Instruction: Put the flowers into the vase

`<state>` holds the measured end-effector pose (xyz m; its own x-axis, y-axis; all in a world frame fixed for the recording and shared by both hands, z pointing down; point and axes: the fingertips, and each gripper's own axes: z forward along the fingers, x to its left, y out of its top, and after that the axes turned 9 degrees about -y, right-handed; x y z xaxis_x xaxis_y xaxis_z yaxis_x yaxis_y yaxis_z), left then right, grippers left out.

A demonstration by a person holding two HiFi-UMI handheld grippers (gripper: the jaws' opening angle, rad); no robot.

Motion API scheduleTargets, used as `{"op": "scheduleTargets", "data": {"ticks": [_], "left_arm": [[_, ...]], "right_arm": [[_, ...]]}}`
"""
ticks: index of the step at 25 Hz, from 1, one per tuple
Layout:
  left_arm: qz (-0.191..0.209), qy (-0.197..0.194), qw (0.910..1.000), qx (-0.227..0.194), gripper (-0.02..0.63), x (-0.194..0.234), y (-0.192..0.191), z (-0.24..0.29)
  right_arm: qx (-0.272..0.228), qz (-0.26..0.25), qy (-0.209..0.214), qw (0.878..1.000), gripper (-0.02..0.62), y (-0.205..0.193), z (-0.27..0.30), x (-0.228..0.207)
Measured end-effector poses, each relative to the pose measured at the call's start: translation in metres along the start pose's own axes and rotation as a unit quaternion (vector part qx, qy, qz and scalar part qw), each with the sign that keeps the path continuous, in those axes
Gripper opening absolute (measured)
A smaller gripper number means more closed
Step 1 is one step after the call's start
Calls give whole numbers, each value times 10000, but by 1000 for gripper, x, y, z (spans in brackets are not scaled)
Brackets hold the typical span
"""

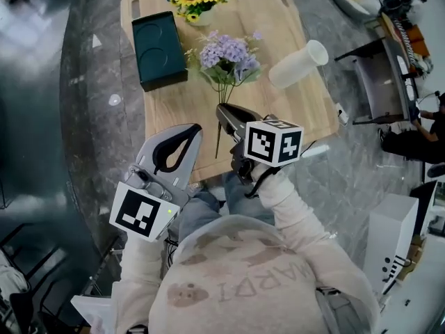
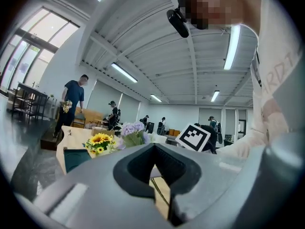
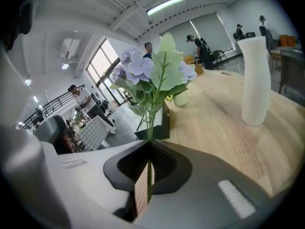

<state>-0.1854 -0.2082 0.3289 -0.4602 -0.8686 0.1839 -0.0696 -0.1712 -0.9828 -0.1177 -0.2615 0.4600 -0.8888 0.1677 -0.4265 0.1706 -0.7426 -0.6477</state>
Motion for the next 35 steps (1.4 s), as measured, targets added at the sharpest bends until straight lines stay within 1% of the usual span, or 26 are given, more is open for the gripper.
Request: {"op": "scheduleTargets", "data": {"ticks": [3,7,9,13,18,21,26,32,35], "left_arm": [[76,-168,9998,9,0,-14,9,21],[198,-353,9992,-38,0,-22,1,37],[245,-432,9988,-36,0,-29,7,54],[317,-524,9980,142,0,-39,15,89],[315,-622,9976,7,0,-46,28,136],[325,-640,9974,24,0,-49,33,164],[451,-637,9969,58,0,-55,39,209],[520,-551,9971,116,0,-61,43,254],[567,-427,9974,131,0,-66,46,274]], "right_arm": [[-359,-119,52,9993,34,26,-27,-3],[-808,-294,105,9962,34,44,-42,-8],[-997,-378,132,9942,34,61,-55,-14],[-1344,-542,157,9893,34,96,-81,-30],[-1724,-702,219,9823,34,136,-106,-55],[-1938,-817,282,9772,34,163,-121,-70],[-2218,-917,426,9698,34,202,-141,-96],[-2434,-1090,541,9623,34,241,-157,-129],[-2525,-1213,617,9580,34,257,-165,-145]]}}
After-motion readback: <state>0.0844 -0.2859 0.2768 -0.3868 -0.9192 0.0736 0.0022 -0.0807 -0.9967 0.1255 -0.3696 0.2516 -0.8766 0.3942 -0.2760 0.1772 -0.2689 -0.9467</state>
